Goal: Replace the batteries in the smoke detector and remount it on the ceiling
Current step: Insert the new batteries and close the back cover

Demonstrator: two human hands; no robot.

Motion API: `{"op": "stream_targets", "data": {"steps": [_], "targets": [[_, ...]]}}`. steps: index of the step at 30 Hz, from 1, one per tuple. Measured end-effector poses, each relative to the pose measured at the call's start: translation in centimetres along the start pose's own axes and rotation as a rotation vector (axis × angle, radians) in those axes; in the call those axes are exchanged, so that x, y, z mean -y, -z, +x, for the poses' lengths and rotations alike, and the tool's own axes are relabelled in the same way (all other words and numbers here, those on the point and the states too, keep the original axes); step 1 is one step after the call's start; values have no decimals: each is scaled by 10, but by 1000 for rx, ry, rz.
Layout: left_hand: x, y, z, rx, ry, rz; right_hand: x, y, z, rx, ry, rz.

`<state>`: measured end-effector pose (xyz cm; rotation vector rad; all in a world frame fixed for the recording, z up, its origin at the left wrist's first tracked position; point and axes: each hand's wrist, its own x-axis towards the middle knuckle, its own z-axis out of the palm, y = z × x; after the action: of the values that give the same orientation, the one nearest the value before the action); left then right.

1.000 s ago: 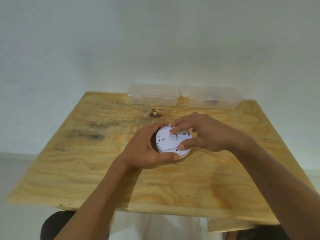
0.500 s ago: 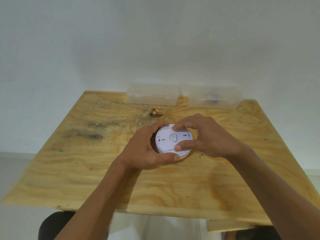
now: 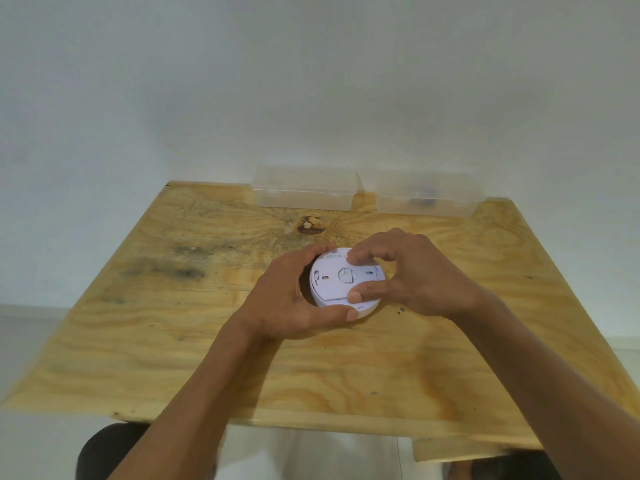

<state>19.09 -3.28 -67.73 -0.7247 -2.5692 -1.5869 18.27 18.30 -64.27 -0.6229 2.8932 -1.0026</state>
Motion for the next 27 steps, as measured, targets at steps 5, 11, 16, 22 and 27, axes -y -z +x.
{"op": "stream_targets", "data": {"steps": [5,11,16,22,27], "targets": [[3,-1,-1,-5,10,1,1,1,0,9,13,-10],[5,-1,-1,10,14,-19,3,3,1,51,34,-39],[3,-1,0,4,-2,-19,5,4,4,184,74,-104],[0,-1,0,-4,-15,-16,7,4,4,214,71,-131],[-1,-1,0,-18,-36,-14,9,5,4,224,66,-124]]}}
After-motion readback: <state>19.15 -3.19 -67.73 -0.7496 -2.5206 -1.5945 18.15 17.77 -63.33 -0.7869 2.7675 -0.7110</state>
